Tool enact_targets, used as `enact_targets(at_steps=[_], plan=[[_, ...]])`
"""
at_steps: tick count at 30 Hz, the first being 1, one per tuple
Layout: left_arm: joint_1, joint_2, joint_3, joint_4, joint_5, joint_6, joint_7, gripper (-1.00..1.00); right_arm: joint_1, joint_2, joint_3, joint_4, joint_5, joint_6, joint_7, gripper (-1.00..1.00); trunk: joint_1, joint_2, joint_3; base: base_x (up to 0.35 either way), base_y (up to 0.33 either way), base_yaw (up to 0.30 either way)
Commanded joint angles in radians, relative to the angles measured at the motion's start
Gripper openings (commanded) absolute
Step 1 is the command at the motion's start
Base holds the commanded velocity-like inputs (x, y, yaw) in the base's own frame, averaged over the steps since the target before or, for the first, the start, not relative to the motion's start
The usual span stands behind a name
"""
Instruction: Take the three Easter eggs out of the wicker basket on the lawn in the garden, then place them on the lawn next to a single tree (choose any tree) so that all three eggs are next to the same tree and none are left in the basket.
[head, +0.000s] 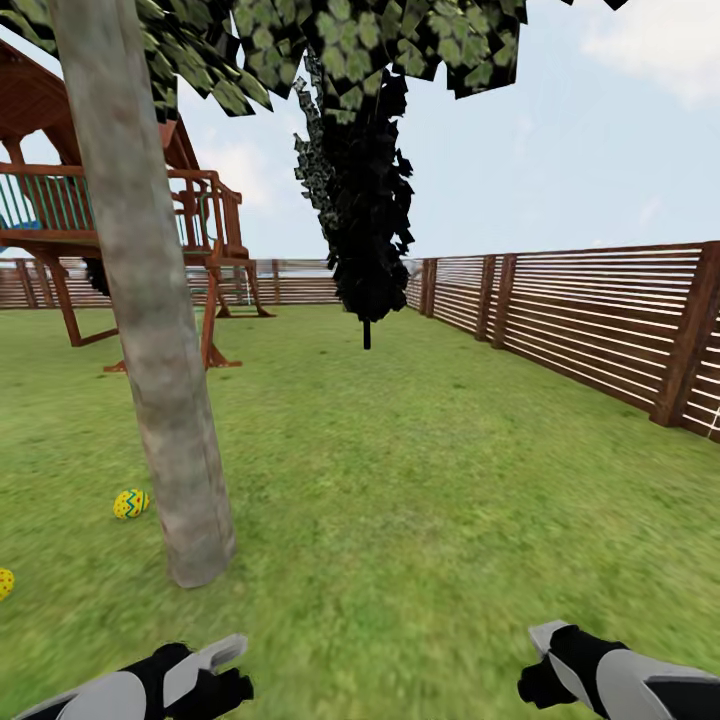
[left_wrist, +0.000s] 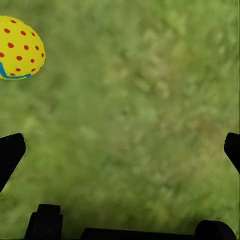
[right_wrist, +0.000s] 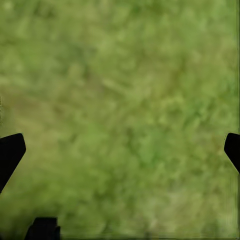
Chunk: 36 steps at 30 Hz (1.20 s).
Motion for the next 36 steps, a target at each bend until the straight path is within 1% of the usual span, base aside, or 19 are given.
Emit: enact_targets(at_steps=[1, 2, 3, 6, 7, 9, 12, 14, 15, 18, 20, 21, 23, 26, 29, 36], plan=[[0.009, 0.011, 0.005, 0.002, -0.003, -0.010, -0.013, 1.00, 0.000, -0.003, 0.003, 0.002, 0.007, 0.002, 0.010, 1.00, -0.004, 0.007, 0.000, 0.000, 0.000, 0.000], [0.024, 0.024, 0.006, 0.002, -0.003, -0.021, -0.026, 1.00, 0.003, -0.004, 0.003, 0.003, 0.006, 0.001, 0.013, 1.00, -0.008, 0.014, 0.002, 0.000, 0.000, 0.000], [0.048, 0.044, 0.006, 0.002, -0.004, -0.040, -0.050, 1.00, 0.018, -0.004, 0.003, 0.003, 0.006, -0.001, 0.015, 1.00, -0.012, 0.021, 0.003, 0.000, 0.000, 0.000], [0.102, 0.076, 0.006, 0.002, -0.004, -0.096, -0.098, 1.00, 0.040, 0.002, 0.003, 0.004, 0.005, -0.002, 0.017, 1.00, -0.023, 0.042, 0.008, 0.000, 0.000, 0.000], [0.111, 0.081, 0.006, 0.002, -0.004, -0.105, -0.104, 1.00, 0.042, 0.003, 0.003, 0.004, 0.005, -0.002, 0.017, 1.00, -0.027, 0.049, 0.009, 0.000, 0.000, 0.000], [0.151, 0.103, 0.006, 0.002, -0.004, -0.142, -0.124, 1.00, 0.048, 0.005, 0.003, 0.004, 0.005, -0.001, 0.016, 1.00, -0.035, 0.063, 0.012, 0.000, 0.000, 0.000], [0.173, 0.113, 0.006, 0.002, -0.004, -0.159, -0.129, 1.00, 0.052, 0.006, 0.003, 0.004, 0.005, 0.000, 0.013, 1.00, -0.046, 0.084, 0.017, 0.000, 0.000, 0.000], [0.187, 0.115, 0.006, 0.002, -0.004, -0.177, -0.130, 1.00, 0.059, 0.007, 0.003, 0.004, 0.005, 0.000, 0.010, 1.00, -0.054, 0.098, 0.020, 0.000, 0.000, 0.000], [0.200, 0.115, 0.005, 0.002, -0.004, -0.200, -0.131, 1.00, 0.070, 0.007, 0.003, 0.004, 0.005, -0.002, 0.009, 1.00, -0.058, 0.105, 0.021, 0.000, 0.000, 0.000], [0.212, 0.111, 0.004, 0.002, -0.004, -0.220, -0.131, 1.00, 0.087, 0.007, 0.003, 0.004, 0.005, -0.003, 0.009, 1.00, -0.069, 0.126, 0.026, 0.000, 0.000, 0.000], [0.217, 0.110, 0.004, 0.002, -0.004, -0.224, -0.132, 1.00, 0.094, 0.012, 0.003, 0.004, 0.005, -0.002, 0.008, 1.00, -0.077, 0.140, 0.029, 0.000, 0.000, 0.000], [0.224, 0.109, 0.004, 0.002, -0.004, -0.225, -0.132, 1.00, 0.108, 0.019, 0.003, 0.004, 0.005, -0.003, 0.007, 1.00, -0.081, 0.147, 0.030, 0.000, 0.000, 0.000], [0.228, 0.107, 0.003, 0.002, -0.005, -0.226, -0.132, 1.00, 0.124, 0.023, 0.003, 0.004, 0.005, -0.005, 0.006, 1.00, -0.088, 0.161, 0.033, 0.000, 0.000, 0.000], [0.236, 0.093, 0.003, 0.002, -0.005, -0.226, -0.132, 1.00, 0.155, 0.024, 0.003, 0.004, 0.005, -0.018, 0.005, 1.00, -0.100, 0.182, 0.038, 0.000, 0.000, 0.000], [0.242, 0.087, 0.003, 0.002, -0.005, -0.226, -0.132, 1.00, 0.177, 0.024, 0.003, 0.004, 0.005, -0.040, 0.004, 1.00, -0.111, 0.203, 0.042, 0.000, 0.000, 0.000], [0.255, 0.086, 0.003, 0.002, -0.006, -0.226, -0.131, 1.00, 0.188, 0.020, 0.002, 0.004, 0.005, -0.053, -0.002, 1.00, -0.138, 0.252, 0.053, 0.000, 0.000, 0.000]])
